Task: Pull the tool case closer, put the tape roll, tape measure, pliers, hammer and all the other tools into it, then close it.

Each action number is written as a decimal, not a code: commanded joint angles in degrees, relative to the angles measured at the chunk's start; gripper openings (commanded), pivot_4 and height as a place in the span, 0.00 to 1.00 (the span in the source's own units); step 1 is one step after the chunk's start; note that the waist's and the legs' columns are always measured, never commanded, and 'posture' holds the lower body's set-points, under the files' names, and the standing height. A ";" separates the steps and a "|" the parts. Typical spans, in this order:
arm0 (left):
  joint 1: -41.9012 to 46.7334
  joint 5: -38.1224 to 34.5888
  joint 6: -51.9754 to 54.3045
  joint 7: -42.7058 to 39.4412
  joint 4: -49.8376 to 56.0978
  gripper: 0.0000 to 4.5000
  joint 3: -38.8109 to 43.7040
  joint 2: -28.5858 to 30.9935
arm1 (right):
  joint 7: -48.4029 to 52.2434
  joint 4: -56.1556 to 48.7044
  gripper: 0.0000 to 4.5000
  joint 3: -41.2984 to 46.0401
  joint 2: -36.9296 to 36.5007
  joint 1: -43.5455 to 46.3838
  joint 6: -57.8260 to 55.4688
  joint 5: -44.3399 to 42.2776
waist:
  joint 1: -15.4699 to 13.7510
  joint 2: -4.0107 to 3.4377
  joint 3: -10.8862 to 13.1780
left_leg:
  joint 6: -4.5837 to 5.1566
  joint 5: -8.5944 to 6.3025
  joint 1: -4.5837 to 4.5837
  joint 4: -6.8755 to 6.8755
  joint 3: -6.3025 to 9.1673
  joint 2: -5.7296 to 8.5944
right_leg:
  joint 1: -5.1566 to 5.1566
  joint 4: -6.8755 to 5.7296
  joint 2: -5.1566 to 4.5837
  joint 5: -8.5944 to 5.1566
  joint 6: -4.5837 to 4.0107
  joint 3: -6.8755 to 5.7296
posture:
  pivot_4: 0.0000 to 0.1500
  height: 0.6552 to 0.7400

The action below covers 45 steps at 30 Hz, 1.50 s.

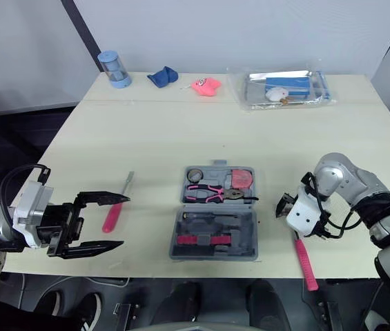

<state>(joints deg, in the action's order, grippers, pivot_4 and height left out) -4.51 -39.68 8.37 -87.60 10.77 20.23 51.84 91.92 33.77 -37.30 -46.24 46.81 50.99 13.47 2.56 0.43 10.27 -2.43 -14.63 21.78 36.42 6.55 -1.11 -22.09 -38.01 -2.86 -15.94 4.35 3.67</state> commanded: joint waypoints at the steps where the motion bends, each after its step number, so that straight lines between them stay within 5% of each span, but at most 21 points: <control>1: -0.63 -1.34 0.02 0.25 2.35 1.00 1.75 -0.13 | -2.07 2.02 0.99 -1.26 1.02 1.57 3.81 4.10 | 0.11 0.00 0.00 | 0.00 0.00 0.00 0.00 0.00 0.00 | 0.00 0.00 0.00 0.00 0.00 0.00 | 1.00 1.00; 8: -2.04 -1.94 0.37 1.21 3.84 1.00 2.56 -0.34 | -6.39 8.98 0.94 -3.07 3.21 5.46 7.83 9.50 | 0.66 0.00 0.00 | -0.01 0.01 -0.03 0.00 0.00 0.00 | 0.01 -0.04 0.00 0.01 -0.01 0.01 | 1.00 1.00; 10: -2.59 -2.16 0.43 1.40 4.36 1.00 2.75 -0.47 | -6.33 10.31 0.83 -3.30 3.40 6.73 8.44 9.58 | 1.02 -0.01 0.01 | -0.01 0.01 -0.03 0.00 0.01 0.00 | 0.01 -0.05 0.00 0.01 -0.01 0.01 | 1.00 1.00; 17: -3.28 -2.24 0.09 1.07 4.63 1.00 2.69 -1.01 | -2.63 11.65 0.09 -3.33 2.95 8.26 8.40 5.94 | 1.23 0.00 0.01 | -0.01 0.00 -0.01 0.00 0.02 0.00 | 0.00 -0.04 0.00 0.01 -0.01 0.00 | 1.00 1.00; 19: -3.29 -2.14 -0.11 0.82 4.46 1.00 2.60 -1.17 | -1.92 10.53 0.00 -2.97 2.66 7.29 7.30 4.69 | 1.24 -0.03 0.02 | 0.00 0.00 -0.01 0.00 0.01 0.00 | 0.00 -0.05 0.00 0.01 -0.01 0.01 | 1.00 1.00; 32: -1.91 -1.48 -2.54 -2.85 -0.32 1.00 2.03 -1.54 | -4.87 7.37 0.00 -1.60 1.76 3.42 4.60 3.83 | 1.31 -0.01 0.01 | 0.00 0.00 -0.03 0.00 0.03 0.01 | 0.01 -0.06 0.00 0.01 -0.01 0.00 | 1.00 1.00; 45: -2.64 -1.73 -3.99 -3.45 -0.79 1.00 1.54 -2.28 | 0.58 -14.70 0.00 7.52 -10.98 -10.32 -26.40 -17.16 | 0.84 -0.11 0.08 | 0.01 0.00 0.00 0.00 0.04 0.03 | 0.01 -0.06 -0.02 0.01 -0.01 0.00 | 1.00 1.00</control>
<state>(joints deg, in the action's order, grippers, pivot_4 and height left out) -7.04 -40.70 5.50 -88.67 9.80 21.26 49.65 92.14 22.42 -32.31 -56.21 36.94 27.63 -0.80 3.40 0.32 10.35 -2.41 -14.64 21.77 36.42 6.59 -1.08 -22.09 -38.07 -2.87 -15.93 4.34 3.68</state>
